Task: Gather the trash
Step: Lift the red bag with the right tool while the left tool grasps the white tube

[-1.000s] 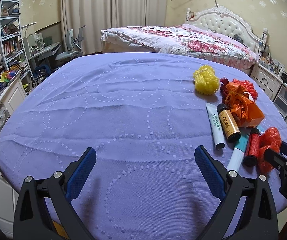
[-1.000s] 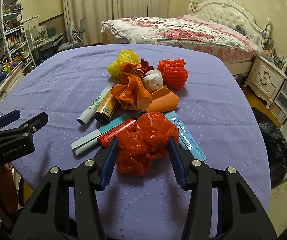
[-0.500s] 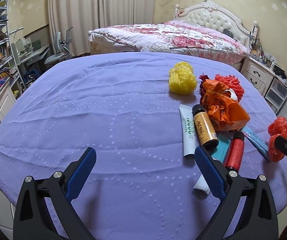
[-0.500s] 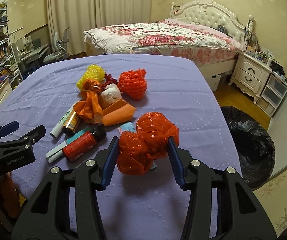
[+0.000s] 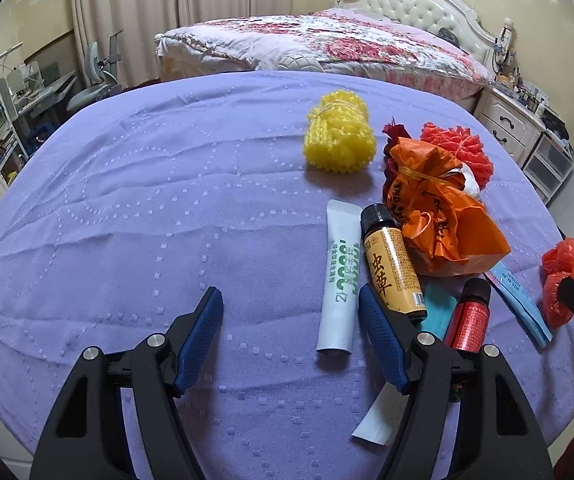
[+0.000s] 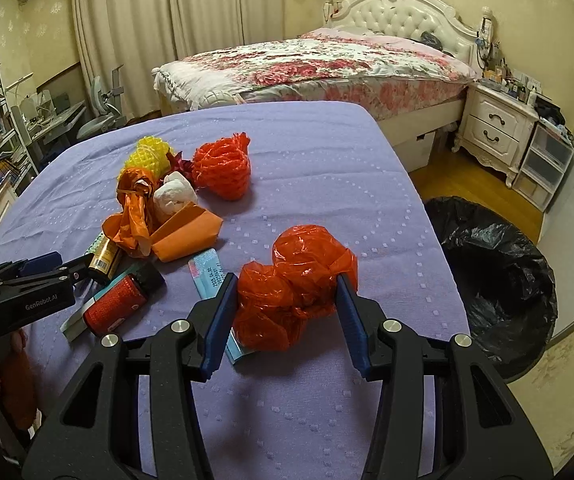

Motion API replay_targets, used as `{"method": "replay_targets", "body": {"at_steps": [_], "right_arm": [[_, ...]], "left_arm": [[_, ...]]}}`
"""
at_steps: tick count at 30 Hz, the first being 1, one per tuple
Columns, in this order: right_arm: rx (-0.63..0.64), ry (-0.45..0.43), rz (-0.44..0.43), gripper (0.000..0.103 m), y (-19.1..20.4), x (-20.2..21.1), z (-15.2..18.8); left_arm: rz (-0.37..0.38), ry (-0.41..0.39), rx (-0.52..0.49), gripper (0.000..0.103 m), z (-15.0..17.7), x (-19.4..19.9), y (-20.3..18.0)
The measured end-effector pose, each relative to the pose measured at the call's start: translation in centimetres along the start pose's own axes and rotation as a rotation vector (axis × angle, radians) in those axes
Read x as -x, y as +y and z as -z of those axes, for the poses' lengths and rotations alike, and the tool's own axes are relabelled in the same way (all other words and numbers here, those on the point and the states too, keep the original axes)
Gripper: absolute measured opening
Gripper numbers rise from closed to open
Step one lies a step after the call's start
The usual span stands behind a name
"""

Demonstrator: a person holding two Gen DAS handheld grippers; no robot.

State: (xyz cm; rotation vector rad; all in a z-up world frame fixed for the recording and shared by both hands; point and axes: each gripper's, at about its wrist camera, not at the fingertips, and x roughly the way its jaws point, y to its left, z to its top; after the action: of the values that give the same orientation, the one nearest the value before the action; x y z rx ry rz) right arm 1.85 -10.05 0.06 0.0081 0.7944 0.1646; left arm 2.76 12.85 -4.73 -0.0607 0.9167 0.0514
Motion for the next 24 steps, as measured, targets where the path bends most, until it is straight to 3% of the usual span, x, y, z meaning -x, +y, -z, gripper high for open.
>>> {"method": "replay_targets", "body": {"at_steps": [4,6,7,12,24], "right_arm": [[-0.008,0.001,-0.005,0.048,-0.3,-0.2,0.3],[-0.012,-0.002,-0.005,0.048,-0.5,-0.1,0.3],[-0.013,-0.003,-0.006,0.048,-0.6,0.0,0.2],[-0.021,-0.003,-0.003,0.048,-1.0,0.1,0.4],[-0.022,-0.006,0.001,0.048,-1.2,0.3,0.5]], "left_arm": [[-0.014,-0.005,-0.034,0.066,-0.2,-0.1,-0.7],[-0.017,-0.001,-0.048,0.049,-0.3,-0.2,-1.0],[-0.024,-0.005,-0.055,0.047,-0.2,-0.2,-1.1],[-0.037,-0.028,-0.075,0.018,0.1,0.1,-1.3],[0.035,-0.104,-0.005,0.015,0.8,2.9,-0.3]]}}
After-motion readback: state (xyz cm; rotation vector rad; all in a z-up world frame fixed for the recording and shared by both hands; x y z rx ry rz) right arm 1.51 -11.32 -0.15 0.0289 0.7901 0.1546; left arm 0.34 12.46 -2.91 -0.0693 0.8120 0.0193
